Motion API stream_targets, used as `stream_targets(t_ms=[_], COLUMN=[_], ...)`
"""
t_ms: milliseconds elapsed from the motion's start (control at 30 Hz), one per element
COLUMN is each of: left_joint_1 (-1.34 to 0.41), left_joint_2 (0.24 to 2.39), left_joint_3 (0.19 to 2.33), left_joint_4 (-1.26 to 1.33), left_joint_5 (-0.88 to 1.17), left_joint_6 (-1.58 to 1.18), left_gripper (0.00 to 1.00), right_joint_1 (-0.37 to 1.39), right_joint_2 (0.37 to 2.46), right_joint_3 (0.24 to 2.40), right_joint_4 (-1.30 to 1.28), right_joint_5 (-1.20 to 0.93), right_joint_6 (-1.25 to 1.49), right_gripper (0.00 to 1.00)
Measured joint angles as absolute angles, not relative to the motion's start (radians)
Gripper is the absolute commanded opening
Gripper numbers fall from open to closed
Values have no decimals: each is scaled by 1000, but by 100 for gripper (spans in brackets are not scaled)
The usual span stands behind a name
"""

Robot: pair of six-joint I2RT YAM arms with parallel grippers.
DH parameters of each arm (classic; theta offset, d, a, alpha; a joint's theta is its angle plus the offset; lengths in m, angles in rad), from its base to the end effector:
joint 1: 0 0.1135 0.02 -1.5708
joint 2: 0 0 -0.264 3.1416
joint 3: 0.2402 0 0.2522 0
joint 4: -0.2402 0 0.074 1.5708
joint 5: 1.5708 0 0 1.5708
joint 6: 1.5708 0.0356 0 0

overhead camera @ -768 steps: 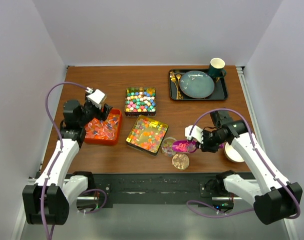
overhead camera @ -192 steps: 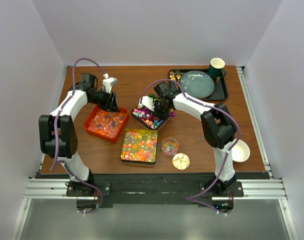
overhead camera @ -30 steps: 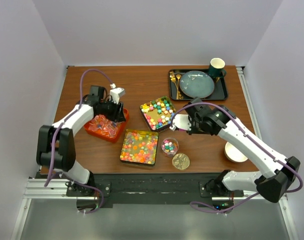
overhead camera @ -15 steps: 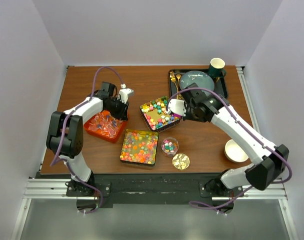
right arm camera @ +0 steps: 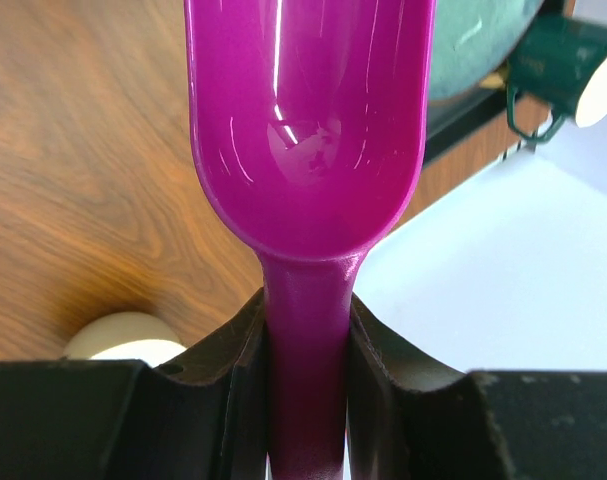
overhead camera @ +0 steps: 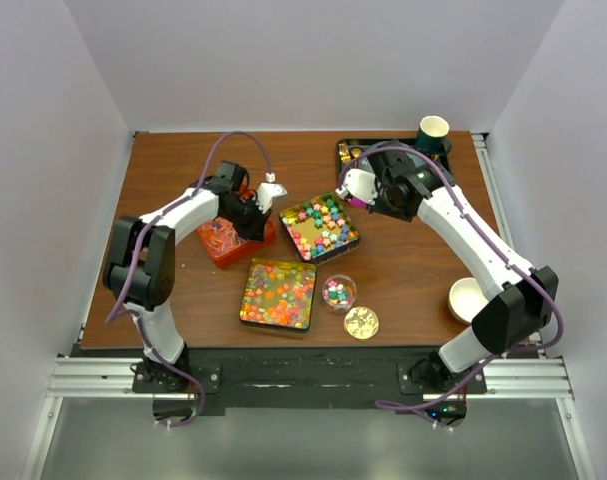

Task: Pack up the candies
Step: Move the storage box to the center of the board.

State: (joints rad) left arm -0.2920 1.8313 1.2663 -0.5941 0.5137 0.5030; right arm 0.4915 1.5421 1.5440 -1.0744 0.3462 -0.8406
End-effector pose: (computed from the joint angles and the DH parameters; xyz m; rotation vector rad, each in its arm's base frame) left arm 0.3484 -0.1230 0.1919 1.1444 2.3553 -0.6255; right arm 0.2778 0.1350 0.3434 -1.5470 2.1597 -0.5743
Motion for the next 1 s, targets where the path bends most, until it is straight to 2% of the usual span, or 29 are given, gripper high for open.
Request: stream_targets(t_ms=[433, 933, 1000], left_joint_1=[-337, -426, -429], left_joint_2=[1883, 1901, 1901], left_joint_3=[1357, 1379, 1386], left_joint_4=[-786, -812, -816], left_joint_5=[662, 751, 769], left_joint_6=[773, 870, 884], left_gripper=[6, 8, 16], right_joint_1=[476, 476, 476], right_joint_2=[1591, 1649, 1648], right_joint_3=[1633, 1655, 1655], right_joint_4=[-1060, -1053, -1053], right_joint_5=[382, 402, 402], right_joint_6=[-840, -840, -840], right_gripper=[0, 0, 0])
